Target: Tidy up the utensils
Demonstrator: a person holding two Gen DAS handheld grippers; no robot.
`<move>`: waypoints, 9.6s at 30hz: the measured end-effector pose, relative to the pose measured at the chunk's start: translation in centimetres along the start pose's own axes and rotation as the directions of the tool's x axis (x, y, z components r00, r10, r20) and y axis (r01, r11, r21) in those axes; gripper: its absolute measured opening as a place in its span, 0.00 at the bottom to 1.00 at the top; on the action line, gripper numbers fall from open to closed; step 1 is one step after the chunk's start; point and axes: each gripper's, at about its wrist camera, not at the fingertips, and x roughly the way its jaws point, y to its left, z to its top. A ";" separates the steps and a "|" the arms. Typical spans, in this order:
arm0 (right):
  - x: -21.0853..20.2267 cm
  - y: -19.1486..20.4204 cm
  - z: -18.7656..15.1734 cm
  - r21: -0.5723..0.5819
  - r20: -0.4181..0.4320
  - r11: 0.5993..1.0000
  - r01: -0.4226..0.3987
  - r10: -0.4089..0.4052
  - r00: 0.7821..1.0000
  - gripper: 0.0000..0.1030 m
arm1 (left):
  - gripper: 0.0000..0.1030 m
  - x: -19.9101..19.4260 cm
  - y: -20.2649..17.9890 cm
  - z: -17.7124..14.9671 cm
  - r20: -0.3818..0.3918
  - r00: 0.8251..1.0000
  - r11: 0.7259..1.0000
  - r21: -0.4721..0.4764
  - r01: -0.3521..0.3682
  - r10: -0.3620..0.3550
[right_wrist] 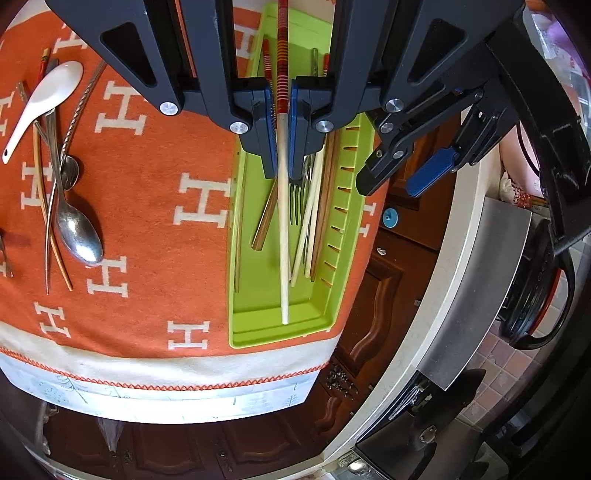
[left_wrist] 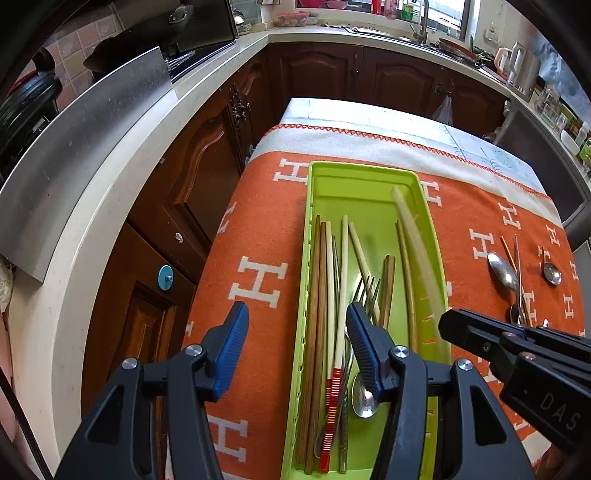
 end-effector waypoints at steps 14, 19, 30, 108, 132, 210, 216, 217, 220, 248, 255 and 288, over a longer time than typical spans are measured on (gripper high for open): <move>-1.6 -0.2 -1.5 -0.073 0.028 0.995 0.070 -0.068 0.997 0.12 | 0.54 -0.6 -0.6 -0.2 0.000 1.000 1.000 0.017 0.011 -0.011; -3.4 -2.0 -2.7 -0.082 0.059 0.991 0.104 -0.099 0.993 0.15 | 0.56 -1.4 -1.8 -0.6 0.003 1.000 0.999 0.045 0.022 -0.022; -9.0 -8.7 -7.8 -0.090 0.215 0.955 0.282 -0.257 0.942 0.20 | 0.57 -4.3 -7.1 -2.2 0.026 0.984 0.977 0.120 0.174 -0.179; -8.6 -25.0 -12.0 0.160 0.339 0.980 -0.115 0.055 0.939 0.05 | 0.24 9.4 -23.6 1.2 -0.072 0.820 0.823 -0.064 0.565 -0.568; -8.2 -24.3 -11.5 0.120 0.346 0.979 -0.162 0.112 0.932 0.05 | 0.02 4.3 -20.6 -0.2 -0.038 0.810 0.808 0.058 0.587 -0.586; -9.7 -13.6 -7.6 0.063 0.151 0.997 0.033 -0.042 0.988 0.35 | 0.72 -3.5 -10.8 -2.2 0.003 0.959 0.937 0.213 0.277 -0.285; -10.8 -16.0 -8.3 0.107 0.175 0.993 0.046 -0.064 0.982 0.35 | 0.72 -3.7 -13.5 -3.3 -0.028 0.952 0.918 0.257 0.302 -0.306; -11.0 -16.5 -8.5 0.113 0.180 0.992 0.053 -0.073 0.981 0.35 | 0.72 -3.7 -14.0 -3.4 -0.032 0.951 0.916 0.260 0.306 -0.309; -11.4 -18.0 -8.9 0.138 0.186 0.989 0.052 -0.078 0.979 0.35 | 0.72 -3.6 -15.1 -3.6 -0.044 0.947 0.910 0.269 0.317 -0.317; -10.4 -26.5 -10.9 0.244 0.209 0.970 0.018 -0.070 0.975 0.35 | 0.60 5.1 -24.3 -4.5 -0.132 0.968 0.868 0.429 0.250 -0.214; -10.1 -26.7 -10.8 0.225 0.213 0.974 0.024 -0.073 0.974 0.35 | 0.17 4.9 -25.9 -4.0 -0.138 0.963 0.846 0.461 0.269 -0.231; -3.7 -22.3 -5.1 -0.143 0.152 0.947 0.288 -0.267 0.952 0.02 | 0.03 1.7 -20.4 -3.3 -0.115 0.913 0.879 0.248 0.408 -0.392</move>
